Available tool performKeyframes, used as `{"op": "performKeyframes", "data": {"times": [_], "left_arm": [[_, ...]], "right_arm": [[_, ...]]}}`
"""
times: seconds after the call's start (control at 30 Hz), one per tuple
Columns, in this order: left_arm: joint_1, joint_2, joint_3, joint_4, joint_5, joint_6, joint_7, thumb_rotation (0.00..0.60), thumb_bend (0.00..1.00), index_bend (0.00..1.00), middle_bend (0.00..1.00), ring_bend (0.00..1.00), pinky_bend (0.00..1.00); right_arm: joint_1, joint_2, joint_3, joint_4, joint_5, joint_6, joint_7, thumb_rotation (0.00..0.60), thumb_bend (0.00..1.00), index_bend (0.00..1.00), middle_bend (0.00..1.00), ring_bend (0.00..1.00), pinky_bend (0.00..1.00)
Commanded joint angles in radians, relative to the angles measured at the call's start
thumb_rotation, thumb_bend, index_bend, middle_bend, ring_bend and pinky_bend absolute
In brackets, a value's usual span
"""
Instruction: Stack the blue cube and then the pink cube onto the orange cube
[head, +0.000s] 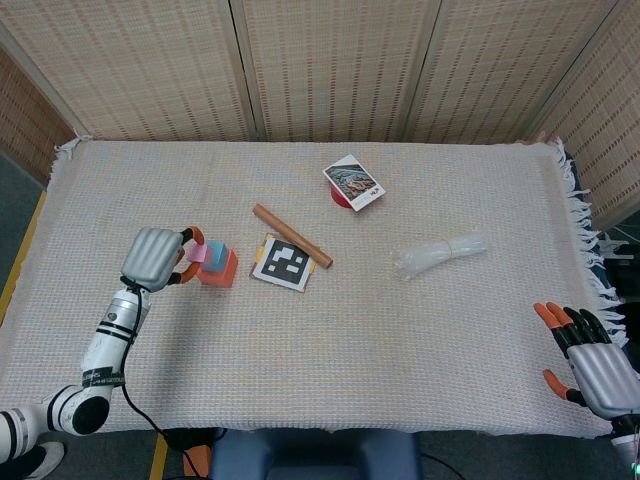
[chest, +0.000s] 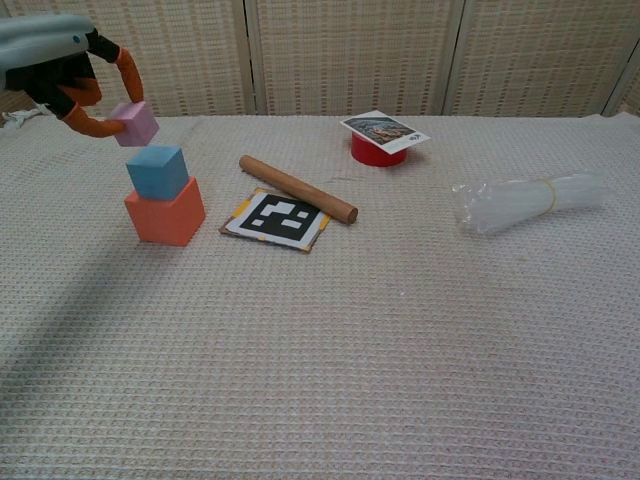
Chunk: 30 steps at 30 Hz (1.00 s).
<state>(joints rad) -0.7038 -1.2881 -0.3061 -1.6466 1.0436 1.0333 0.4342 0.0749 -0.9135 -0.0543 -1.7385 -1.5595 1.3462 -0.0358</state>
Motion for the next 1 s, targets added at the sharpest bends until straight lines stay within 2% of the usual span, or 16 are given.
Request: {"op": "performKeyframes", "data": {"times": [0.03,0.67,1.0], "left_arm": [[-0.034,-0.030,-0.006,0.028,-0.036,-0.012,0.033,0.600,0.32,0.54,1.00,1.00,1.00],[-0.085,-0.075,0.047,0.129,-0.092,-0.025,0.075,0.600,0.32,0.52,1.00,1.00,1.00],[-0.092,-0.082,0.057,0.148,-0.085,-0.023,0.050,0.600,0.32,0.46,1.00,1.00,1.00]], "right_arm": [[-0.001,0.001,0.002,0.001,0.005,0.000,0.003,0.600,0.24,0.00,0.00,0.00,0.02],[-0.003,0.006,0.005,0.003,0.014,0.001,0.008,0.600,0.24,0.00,0.00,0.00,0.02],[-0.002,0.006,0.005,0.000,0.020,-0.004,0.002,0.600,0.24,0.00,0.00,0.00,0.02]]}}
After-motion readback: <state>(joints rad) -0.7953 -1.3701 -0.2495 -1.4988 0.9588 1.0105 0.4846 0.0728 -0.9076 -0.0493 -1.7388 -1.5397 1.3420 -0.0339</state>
